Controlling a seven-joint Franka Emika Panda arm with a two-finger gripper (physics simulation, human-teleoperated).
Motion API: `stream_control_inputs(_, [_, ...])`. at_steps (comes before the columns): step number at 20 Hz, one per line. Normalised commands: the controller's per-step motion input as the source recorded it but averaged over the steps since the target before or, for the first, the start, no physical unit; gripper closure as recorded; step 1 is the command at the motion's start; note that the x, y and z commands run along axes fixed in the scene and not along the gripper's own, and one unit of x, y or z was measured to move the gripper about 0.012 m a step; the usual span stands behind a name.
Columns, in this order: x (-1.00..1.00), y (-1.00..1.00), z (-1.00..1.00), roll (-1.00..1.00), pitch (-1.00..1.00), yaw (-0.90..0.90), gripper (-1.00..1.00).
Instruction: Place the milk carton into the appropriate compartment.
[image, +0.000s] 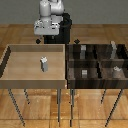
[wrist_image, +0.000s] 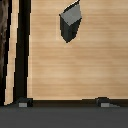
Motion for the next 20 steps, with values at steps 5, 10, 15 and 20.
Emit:
stream_control_inputs(5, [0.6,0.0,0.0,0.0,0.0,0.0,-1.0])
stream_control_inputs(10, [1.0,0.0,0.0,0.0,0.0,0.0,-1.0])
stream_control_inputs(15, [0.2,0.0,0.0,0.0,0.0,-0.41,-1.0])
stream_control_inputs(20, [0.2,0.0,0.0,0.0,0.0,-0.83,-1.0])
